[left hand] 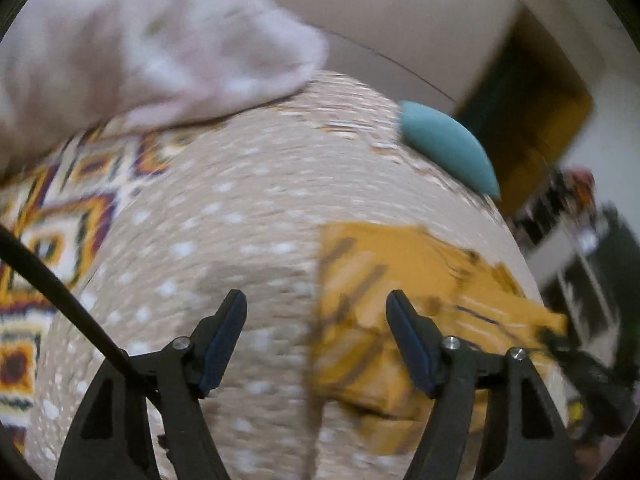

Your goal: Fold small clothes

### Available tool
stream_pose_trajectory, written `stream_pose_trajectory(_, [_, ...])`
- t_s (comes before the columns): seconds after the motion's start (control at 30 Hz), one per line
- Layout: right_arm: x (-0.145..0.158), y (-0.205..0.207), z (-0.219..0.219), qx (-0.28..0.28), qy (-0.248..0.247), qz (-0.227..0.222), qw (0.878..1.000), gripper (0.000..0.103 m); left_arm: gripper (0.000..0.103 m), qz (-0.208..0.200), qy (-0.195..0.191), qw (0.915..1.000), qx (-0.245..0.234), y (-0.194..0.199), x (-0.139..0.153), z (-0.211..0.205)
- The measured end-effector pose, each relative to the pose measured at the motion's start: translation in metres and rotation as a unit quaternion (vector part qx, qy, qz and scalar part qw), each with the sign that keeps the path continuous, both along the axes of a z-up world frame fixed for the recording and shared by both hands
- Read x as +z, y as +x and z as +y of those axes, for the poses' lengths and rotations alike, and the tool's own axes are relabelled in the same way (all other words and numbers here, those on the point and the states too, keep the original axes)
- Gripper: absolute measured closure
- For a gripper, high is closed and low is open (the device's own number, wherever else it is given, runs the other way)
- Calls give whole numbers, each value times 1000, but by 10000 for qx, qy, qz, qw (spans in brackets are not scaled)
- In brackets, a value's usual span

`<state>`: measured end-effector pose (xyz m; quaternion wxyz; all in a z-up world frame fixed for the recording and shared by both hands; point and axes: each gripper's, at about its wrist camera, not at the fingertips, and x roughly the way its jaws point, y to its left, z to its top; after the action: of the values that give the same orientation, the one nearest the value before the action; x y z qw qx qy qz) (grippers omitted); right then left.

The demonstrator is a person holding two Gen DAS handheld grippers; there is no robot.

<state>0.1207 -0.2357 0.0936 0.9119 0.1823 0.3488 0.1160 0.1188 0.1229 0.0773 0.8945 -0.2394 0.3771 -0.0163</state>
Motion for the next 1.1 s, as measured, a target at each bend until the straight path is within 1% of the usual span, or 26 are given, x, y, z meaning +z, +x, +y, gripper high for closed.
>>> stream_pose_trajectory(0.07, [25, 1, 17, 166, -228, -228, 9993, 92, 32, 44, -428, 9988, 236, -4, -17, 23])
stream_pose_trajectory(0.13, [48, 7, 43, 420, -431, -420, 9973, 92, 32, -30, -810, 9953, 527, -13, -33, 47])
stream_pose_trajectory(0.2, [63, 19, 74, 735, -573, -484, 9945, 92, 32, -22, -963, 9926, 741, -21, -40, 62])
stream_pose_trajectory(0.27, [65, 39, 111, 1081, -624, -407, 9913, 92, 32, -101, -1117, 9906, 785, -23, -39, 74])
stream_pose_trajectory(0.33, [54, 65, 151, 1371, -741, -208, 9876, 92, 32, -234, -1019, 9911, 820, -23, -34, 77])
stream_pose_trajectory(0.4, [29, 89, 185, 1498, -980, 127, 9838, 92, 32, -285, -852, 9925, 827, -25, -32, 78])
stream_pose_trajectory(0.47, [-4, 115, 215, 1611, -1259, 596, 9771, 90, 32, -287, -778, 9938, 743, -25, -31, 75])
stream_pose_trajectory(0.53, [-35, 137, 234, 1718, -1434, 1080, 9686, 87, 32, -305, -795, 9942, 656, -25, -30, 72])
stream_pose_trajectory(0.57, [-45, 142, 235, 1732, -1438, 1219, 9667, 84, 32, -304, -803, 9943, 626, -26, -30, 72])
stream_pose_trajectory(0.6, [-50, 146, 234, 1736, -1367, 1303, 9665, 82, 32, -297, -812, 9944, 606, -26, -30, 72])
stream_pose_trajectory(0.63, [-49, 147, 230, 1707, -1265, 1283, 9687, 79, 32, -290, -834, 9943, 601, -27, -30, 73])
stream_pose_trajectory(0.67, [-41, 145, 223, 1675, -1039, 1184, 9732, 70, 32, -282, -865, 9941, 591, -27, -30, 74])
stream_pose_trajectory(0.7, [-31, 141, 215, 1662, -804, 1060, 9771, 64, 32, -276, -886, 9940, 576, -27, -31, 74])
stream_pose_trajectory(0.73, [-19, 135, 206, 1650, -625, 914, 9801, 52, 32, -266, -906, 9939, 561, -27, -31, 74])
stream_pose_trajectory(0.77, [-6, 129, 197, 1629, -595, 756, 9819, 46, 32, -261, -908, 9940, 555, -27, -31, 73])
stream_pose_trajectory(0.83, [11, 117, 178, 1555, -794, 508, 9833, 45, 32, -267, -893, 9943, 510, -28, -31, 71])
stream_pose_trajectory(0.87, [16, 112, 166, 1474, -1029, 428, 9828, 45, 32, -266, -880, 9946, 477, -28, -30, 69])
stream_pose_trajectory(0.9, [17, 109, 149, 1316, -1382, 389, 9809, 45, 32, -268, -863, 9950, 436, -28, -30, 66])
stream_pose_trajectory(0.93, [16, 108, 136, 1180, -1620, 398, 9789, 45, 32, -269, -839, 9954, 385, -28, -30, 62])
stream_pose_trajectory(0.97, [11, 110, 119, 992, -1869, 480, 9762, 45, 32, -261, -796, 9959, 331, -27, -30, 57])
stream_pose_trajectory(1.03, [-3, 118, 79, 527, -2193, 752, 9713, 45, 32, -253, -717, 9968, 245, -27, -30, 48])
stream_pose_trajectory(1.1, [-17, 130, 33, -17, -2253, 961, 9695, 45, 32, -264, -594, 9978, 110, -25, -31, 37])
